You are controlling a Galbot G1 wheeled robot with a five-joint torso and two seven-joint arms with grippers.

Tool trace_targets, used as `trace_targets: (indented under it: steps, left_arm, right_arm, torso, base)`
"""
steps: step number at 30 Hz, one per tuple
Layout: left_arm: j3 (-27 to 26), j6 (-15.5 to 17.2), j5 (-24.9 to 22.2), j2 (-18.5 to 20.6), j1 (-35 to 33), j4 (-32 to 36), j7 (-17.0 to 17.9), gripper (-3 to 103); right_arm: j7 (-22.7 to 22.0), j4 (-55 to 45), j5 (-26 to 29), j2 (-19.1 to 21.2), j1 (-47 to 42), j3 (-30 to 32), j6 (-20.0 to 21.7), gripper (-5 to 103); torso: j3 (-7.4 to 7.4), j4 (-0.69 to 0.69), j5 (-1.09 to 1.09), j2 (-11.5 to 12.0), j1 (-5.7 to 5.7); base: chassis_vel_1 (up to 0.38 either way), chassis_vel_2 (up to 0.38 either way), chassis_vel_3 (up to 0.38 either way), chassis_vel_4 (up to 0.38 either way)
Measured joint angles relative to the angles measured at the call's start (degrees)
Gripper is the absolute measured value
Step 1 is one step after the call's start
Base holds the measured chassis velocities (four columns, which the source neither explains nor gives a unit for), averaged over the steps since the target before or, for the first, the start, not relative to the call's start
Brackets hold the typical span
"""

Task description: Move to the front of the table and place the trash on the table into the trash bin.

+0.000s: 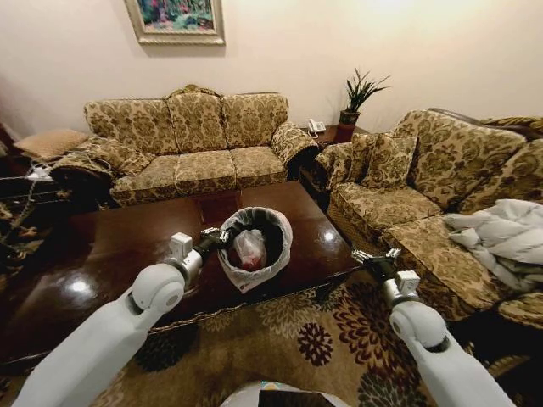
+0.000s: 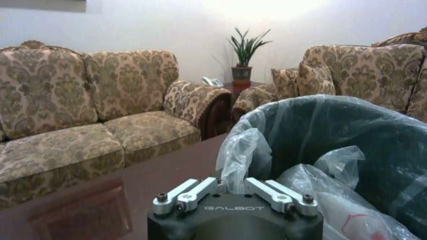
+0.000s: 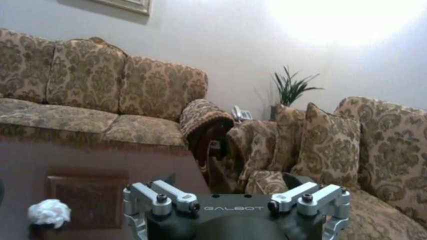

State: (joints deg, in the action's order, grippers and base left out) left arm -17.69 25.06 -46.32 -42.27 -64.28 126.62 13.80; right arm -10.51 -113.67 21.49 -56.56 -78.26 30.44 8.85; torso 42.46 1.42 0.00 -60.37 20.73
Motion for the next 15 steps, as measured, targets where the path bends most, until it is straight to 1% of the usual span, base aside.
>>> trace_targets:
  steps: [6, 10, 12, 14, 15]
  left_arm:
    - [-0.8, 0.0, 0.4, -0.1, -1.5, 0.7, -0.1, 3]
    - [-1.3, 0.0, 0.9, -0.2, -2.5, 1.1, -0.2, 3]
    - [-1.4, 0.0, 1.0, -0.2, -2.8, 1.2, -0.2, 3]
    - [-1.8, -0.1, 1.3, -0.3, -3.6, 1.6, -0.3, 3]
    - [-2.0, -0.1, 1.4, -0.3, -3.8, 1.7, -0.3, 3]
  right_arm:
    - [-0.1, -0.7, -0.8, -0.3, -0.4, -0.4, 0.7, 100]
    - [-0.1, -1.0, -0.8, -0.5, -0.7, -0.4, 0.7, 100]
    - [-0.2, -1.0, -0.7, -0.5, -0.8, -0.3, 0.7, 100]
    - [-0.3, -1.1, -0.1, -0.6, -1.1, -0.2, 0.6, 100]
    - [-0.3, -1.1, 0.2, -0.6, -1.1, -0.1, 0.5, 100]
  torso:
    - [0.0, 0.0, -0.01, 0.0, 0.0]
    - [0.0, 0.01, 0.03, 0.0, 0.0]
    - [0.0, 0.01, 0.01, 0.0, 0.0]
    - [-0.01, 0.01, -0.08, 0.0, 0.0]
    - [-0.01, 0.03, -0.06, 0.0, -0.01]
  base:
    - [0.158, 0.133, -0.154, -0.152]
    - [0.23, 0.222, -0.225, -0.224]
    - [0.248, 0.223, -0.235, -0.242]
    - [0.182, 0.199, -0.13, -0.166]
    - [0.077, 0.131, -0.084, -0.132]
